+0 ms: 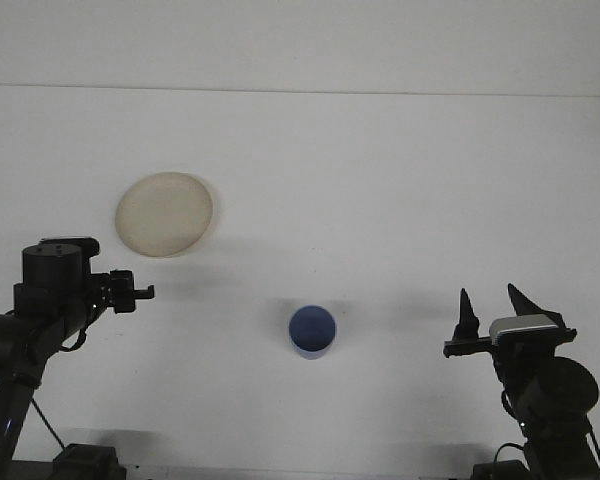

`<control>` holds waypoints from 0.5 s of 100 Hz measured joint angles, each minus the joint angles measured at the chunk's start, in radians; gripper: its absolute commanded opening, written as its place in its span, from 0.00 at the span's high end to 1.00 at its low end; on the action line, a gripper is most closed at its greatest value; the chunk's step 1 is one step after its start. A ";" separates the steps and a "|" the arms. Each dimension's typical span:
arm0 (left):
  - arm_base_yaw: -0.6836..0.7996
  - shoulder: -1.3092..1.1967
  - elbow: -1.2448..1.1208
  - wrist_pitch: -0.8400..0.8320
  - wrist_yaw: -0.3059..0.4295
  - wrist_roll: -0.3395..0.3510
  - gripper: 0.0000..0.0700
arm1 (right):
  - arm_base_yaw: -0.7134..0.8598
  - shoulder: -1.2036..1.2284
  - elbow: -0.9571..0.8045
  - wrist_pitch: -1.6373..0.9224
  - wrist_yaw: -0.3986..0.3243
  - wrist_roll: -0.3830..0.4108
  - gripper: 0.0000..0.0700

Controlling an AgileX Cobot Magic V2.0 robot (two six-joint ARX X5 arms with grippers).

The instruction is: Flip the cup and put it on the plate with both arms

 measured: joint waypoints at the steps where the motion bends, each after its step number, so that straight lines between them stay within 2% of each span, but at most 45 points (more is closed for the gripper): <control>1: 0.000 0.000 0.000 0.000 0.000 0.000 0.39 | 0.000 0.000 0.000 0.000 0.000 0.000 0.30; 11: 0.000 -0.001 0.000 0.000 0.000 0.000 0.26 | 0.000 0.000 0.000 0.000 0.000 0.000 0.30; 34: -0.003 -0.002 0.000 -0.003 0.003 0.000 0.26 | 0.000 0.000 0.000 0.000 0.000 0.000 0.30; 50: -0.047 0.002 0.012 -0.009 0.103 -0.023 0.26 | 0.000 0.000 0.000 0.000 0.000 0.000 0.30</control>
